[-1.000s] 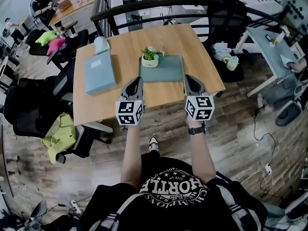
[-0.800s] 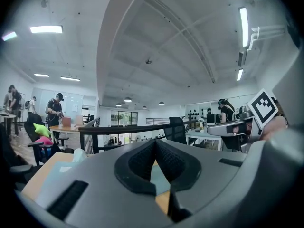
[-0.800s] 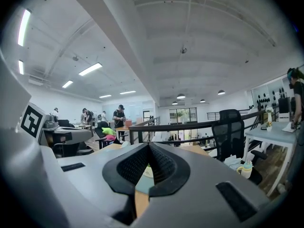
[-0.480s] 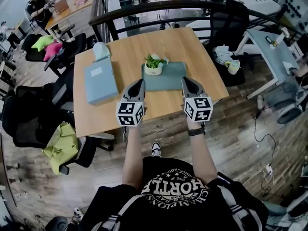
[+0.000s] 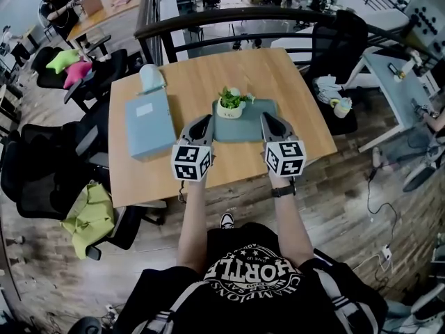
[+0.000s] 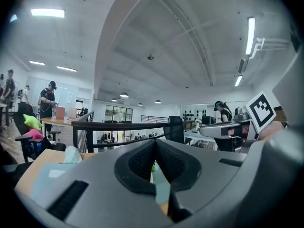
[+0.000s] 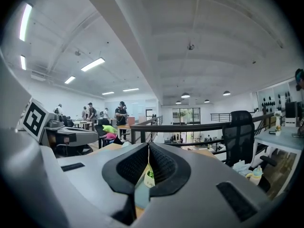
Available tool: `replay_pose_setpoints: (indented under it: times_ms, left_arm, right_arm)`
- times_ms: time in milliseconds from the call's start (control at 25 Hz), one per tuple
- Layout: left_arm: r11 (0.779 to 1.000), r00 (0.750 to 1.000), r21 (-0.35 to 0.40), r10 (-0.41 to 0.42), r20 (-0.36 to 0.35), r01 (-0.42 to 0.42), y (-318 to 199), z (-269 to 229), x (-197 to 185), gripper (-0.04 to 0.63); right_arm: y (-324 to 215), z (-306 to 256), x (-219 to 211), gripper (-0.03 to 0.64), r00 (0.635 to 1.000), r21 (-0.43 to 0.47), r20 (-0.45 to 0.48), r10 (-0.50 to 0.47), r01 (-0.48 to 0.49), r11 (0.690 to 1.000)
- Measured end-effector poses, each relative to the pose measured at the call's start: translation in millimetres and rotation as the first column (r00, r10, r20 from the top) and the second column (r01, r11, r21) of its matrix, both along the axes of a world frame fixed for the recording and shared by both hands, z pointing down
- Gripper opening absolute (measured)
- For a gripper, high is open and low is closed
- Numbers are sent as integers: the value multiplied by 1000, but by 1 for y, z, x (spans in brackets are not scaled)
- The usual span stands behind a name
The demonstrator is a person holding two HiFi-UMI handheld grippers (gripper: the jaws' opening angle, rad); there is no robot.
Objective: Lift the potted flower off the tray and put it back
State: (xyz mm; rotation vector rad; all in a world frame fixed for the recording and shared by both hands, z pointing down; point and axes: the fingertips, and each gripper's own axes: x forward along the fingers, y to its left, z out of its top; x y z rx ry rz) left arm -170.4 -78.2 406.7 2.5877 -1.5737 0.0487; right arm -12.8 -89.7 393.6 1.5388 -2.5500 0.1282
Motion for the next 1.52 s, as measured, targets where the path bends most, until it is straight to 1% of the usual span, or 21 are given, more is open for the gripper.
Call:
replay_pose_setpoints:
  times_ms: [200, 400, 520, 680, 800, 1000, 1120, 1320, 1360, 1520]
  left_arm:
    - [1000, 999, -15, 18, -28, -19, -11, 11, 0, 18]
    - [998, 999, -50, 38, -4, -38, -24, 31, 3, 18]
    - [997, 999, -59, 52, 9, -52, -32, 43, 4, 18]
    - [994, 998, -89, 56, 5, -55, -52, 59, 4, 18]
    - [991, 998, -119, 64, 3, -63, -70, 71, 4, 18]
    - [984, 996, -158, 88, 19, -84, -96, 93, 14, 18]
    - [981, 995, -171, 95, 19, -90, -113, 105, 16, 20]
    - [970, 994, -223, 109, 22, -102, -129, 136, 15, 25]
    - [967, 994, -234, 109, 23, -101, -131, 142, 14, 32]
    - [953, 992, -284, 123, 35, -108, -138, 165, 13, 103]
  right_arm:
    - [-12, 13, -7, 29, 1000, -26, -10, -7, 7, 1000]
    - [-27, 30, -4, 32, 1000, -63, -1, -1, 1, 998]
    - [-40, 42, -3, 34, 1000, -78, 2, -2, 2, 997]
    - [-61, 57, -4, 48, 1000, -98, 23, -17, 19, 995]
    - [-77, 73, -7, 52, 999, -126, 19, -38, 40, 991]
    - [-100, 99, 2, 72, 999, -184, 11, -48, 49, 982]
    - [-113, 114, 6, 95, 999, -214, 15, -47, 49, 976]
    - [-122, 149, 11, 134, 998, -277, 18, -56, 58, 959]
    - [-123, 155, 11, 143, 998, -289, 18, -60, 63, 955]
    - [-129, 179, 7, 177, 996, -331, 20, -90, 92, 939]
